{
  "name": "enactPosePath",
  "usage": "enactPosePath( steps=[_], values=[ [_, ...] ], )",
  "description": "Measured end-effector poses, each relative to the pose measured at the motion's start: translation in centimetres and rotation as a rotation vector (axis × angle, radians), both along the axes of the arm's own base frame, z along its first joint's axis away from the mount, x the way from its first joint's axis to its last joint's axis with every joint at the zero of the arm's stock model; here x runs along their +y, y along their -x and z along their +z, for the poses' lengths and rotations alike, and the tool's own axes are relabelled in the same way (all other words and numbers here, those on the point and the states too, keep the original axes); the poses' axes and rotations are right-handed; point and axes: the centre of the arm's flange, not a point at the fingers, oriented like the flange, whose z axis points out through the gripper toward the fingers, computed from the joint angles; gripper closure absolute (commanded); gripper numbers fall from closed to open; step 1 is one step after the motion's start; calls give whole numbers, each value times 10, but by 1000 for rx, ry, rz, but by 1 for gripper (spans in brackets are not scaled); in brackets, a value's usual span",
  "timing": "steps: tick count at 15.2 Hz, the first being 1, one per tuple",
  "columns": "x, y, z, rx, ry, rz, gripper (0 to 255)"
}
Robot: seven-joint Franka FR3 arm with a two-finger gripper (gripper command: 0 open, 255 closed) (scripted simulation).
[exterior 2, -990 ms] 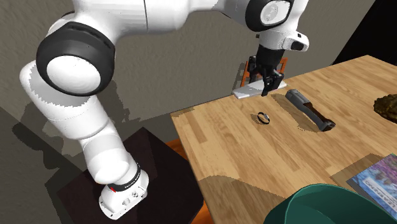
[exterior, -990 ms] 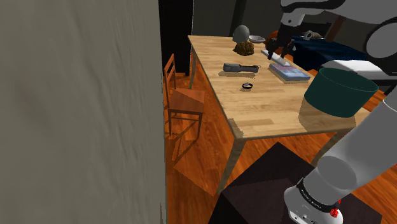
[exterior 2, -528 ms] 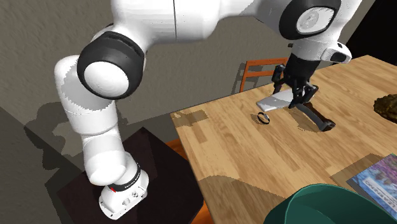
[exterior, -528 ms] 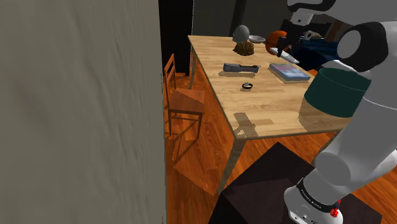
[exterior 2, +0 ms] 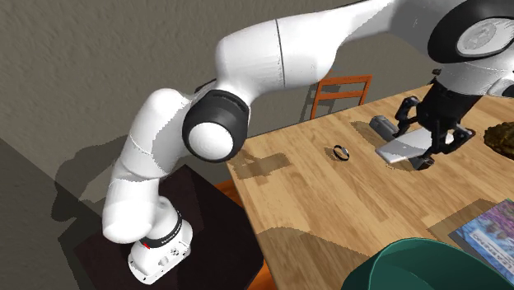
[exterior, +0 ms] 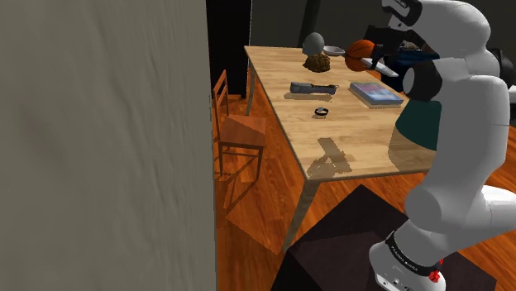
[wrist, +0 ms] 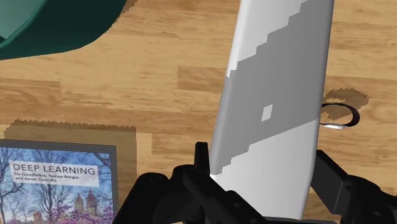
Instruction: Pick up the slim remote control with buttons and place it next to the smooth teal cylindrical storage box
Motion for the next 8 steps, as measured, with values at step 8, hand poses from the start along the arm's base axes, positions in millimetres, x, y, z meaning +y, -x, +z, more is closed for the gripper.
enactPosePath(
  steps=[8],
  values=[
    [-13,-2,-38,2,-3,6,255]
  ],
)
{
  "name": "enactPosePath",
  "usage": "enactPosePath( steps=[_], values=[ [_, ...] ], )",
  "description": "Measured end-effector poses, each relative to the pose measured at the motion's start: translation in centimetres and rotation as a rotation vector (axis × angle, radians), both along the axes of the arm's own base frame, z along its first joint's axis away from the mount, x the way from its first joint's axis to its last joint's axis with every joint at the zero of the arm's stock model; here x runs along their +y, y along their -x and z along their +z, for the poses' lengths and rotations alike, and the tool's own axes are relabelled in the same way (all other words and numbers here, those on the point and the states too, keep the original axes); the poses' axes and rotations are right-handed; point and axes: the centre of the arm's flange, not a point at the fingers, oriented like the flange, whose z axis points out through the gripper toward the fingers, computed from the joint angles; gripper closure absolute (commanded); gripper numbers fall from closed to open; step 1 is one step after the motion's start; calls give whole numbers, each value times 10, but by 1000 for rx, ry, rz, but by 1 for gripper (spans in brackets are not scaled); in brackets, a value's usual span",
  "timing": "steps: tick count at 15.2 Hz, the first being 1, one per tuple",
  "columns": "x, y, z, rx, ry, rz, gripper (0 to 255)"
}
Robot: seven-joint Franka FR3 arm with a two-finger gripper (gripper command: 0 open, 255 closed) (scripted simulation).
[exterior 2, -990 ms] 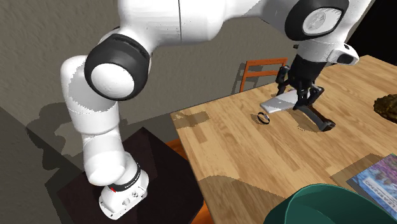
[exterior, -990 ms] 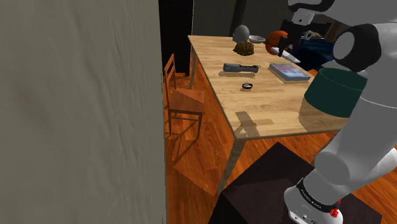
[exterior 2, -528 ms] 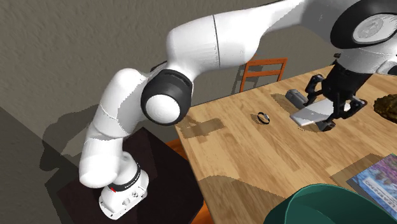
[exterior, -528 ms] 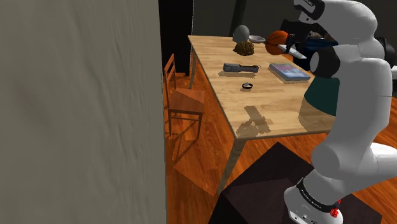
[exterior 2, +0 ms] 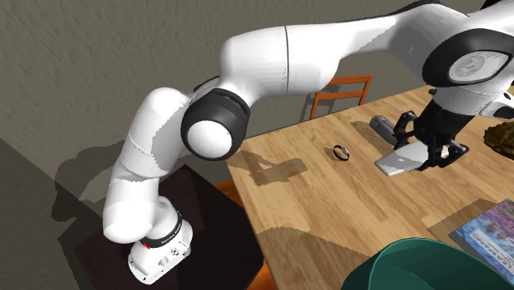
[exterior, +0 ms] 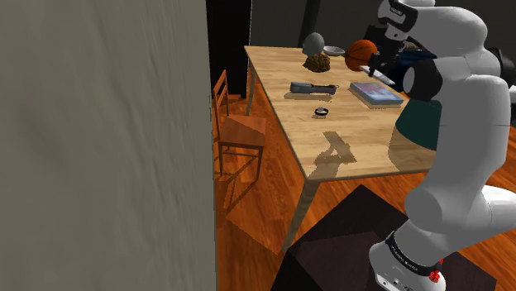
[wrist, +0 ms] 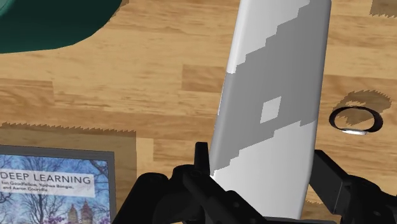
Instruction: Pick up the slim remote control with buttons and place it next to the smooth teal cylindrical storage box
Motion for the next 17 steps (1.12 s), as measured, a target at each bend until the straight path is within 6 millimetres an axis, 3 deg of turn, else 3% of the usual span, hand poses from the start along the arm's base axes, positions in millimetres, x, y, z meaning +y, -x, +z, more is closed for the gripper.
enactPosePath(
  steps=[17],
  values=[
    [-1,1,-90,0,0,0,255]
  ],
)
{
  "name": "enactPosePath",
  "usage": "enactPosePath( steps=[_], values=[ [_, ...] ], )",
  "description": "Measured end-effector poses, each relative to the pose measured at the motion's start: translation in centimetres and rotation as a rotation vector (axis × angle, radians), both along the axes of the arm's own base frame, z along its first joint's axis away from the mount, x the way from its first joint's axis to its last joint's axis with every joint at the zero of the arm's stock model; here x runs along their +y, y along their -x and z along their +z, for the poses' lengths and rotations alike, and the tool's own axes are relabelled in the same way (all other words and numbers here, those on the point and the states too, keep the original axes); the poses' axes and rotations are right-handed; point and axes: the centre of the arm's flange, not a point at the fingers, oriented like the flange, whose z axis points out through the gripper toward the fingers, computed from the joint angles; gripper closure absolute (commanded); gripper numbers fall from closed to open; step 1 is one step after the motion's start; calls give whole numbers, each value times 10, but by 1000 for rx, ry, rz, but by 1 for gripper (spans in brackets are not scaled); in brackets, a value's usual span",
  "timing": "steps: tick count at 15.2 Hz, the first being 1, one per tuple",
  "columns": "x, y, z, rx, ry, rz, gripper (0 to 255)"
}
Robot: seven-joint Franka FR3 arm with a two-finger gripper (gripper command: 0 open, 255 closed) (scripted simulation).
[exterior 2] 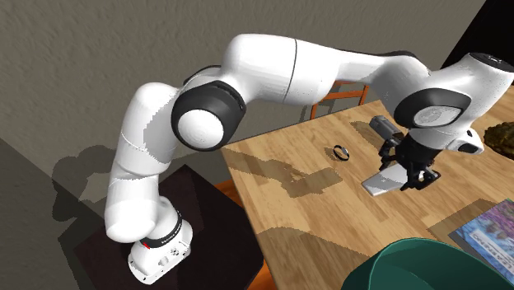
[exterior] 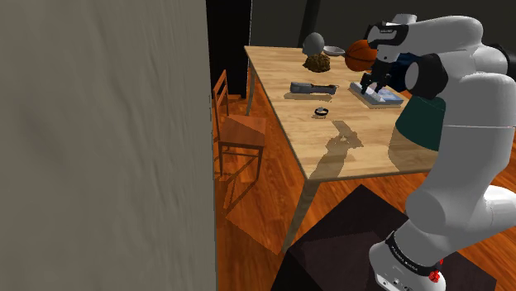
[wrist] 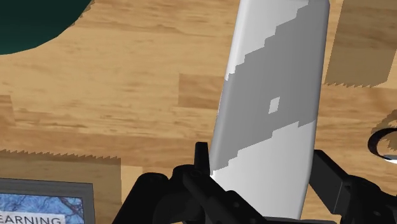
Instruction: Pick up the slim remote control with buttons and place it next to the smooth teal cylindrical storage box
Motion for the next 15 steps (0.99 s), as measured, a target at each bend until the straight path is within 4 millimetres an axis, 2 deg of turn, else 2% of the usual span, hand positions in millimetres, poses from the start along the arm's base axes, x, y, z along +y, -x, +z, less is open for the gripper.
enactPosePath(
  steps=[15],
  values=[
    [1,0,-79,0,0,0,255]
  ],
)
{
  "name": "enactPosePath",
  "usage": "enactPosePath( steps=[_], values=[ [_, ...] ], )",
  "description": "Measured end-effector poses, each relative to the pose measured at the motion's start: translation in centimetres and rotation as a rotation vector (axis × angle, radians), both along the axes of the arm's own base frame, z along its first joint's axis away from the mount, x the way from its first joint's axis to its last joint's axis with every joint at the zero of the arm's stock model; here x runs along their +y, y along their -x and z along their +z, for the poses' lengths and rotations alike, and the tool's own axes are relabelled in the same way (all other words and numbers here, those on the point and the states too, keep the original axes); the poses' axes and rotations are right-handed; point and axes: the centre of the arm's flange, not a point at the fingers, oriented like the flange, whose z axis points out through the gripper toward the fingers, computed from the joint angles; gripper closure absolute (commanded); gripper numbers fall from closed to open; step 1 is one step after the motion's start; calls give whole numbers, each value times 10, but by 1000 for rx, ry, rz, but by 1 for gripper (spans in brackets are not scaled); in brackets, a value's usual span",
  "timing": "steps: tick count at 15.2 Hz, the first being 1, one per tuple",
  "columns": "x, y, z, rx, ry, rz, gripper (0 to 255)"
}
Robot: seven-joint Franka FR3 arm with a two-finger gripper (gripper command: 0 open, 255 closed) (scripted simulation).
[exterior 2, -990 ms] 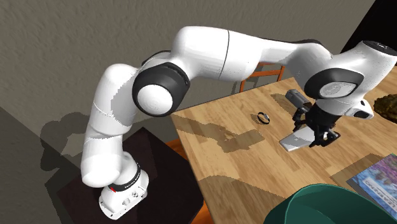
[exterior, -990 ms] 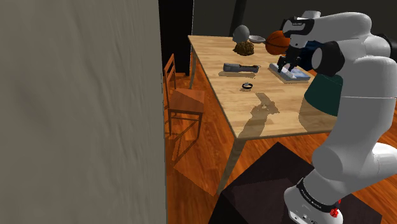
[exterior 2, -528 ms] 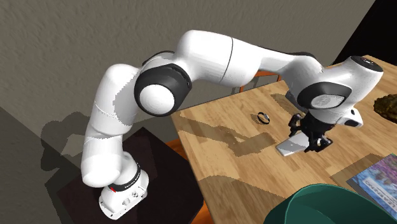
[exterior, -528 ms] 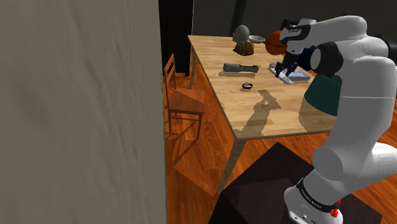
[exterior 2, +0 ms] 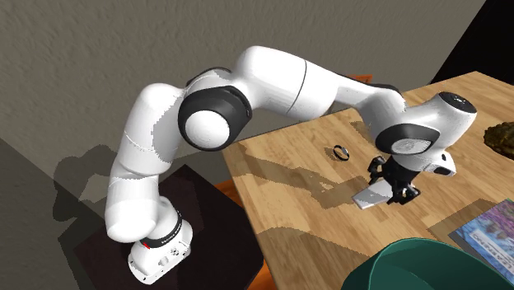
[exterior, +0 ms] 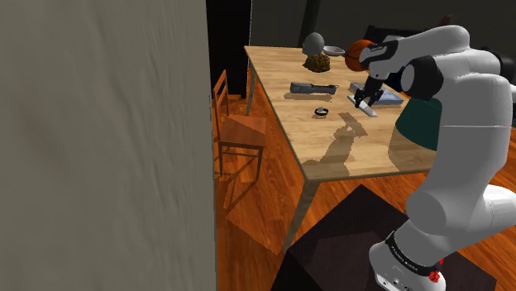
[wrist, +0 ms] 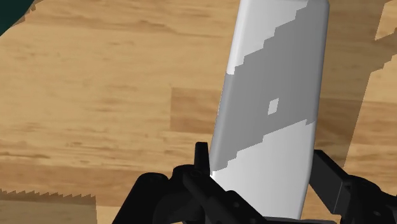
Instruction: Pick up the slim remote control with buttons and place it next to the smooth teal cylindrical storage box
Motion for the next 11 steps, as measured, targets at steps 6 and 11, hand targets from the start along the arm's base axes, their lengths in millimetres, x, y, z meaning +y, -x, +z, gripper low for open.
enactPosePath(
  steps=[6,11],
  values=[
    [-1,0,-31,0,0,0,255],
    [0,0,-40,0,0,0,255]
  ],
)
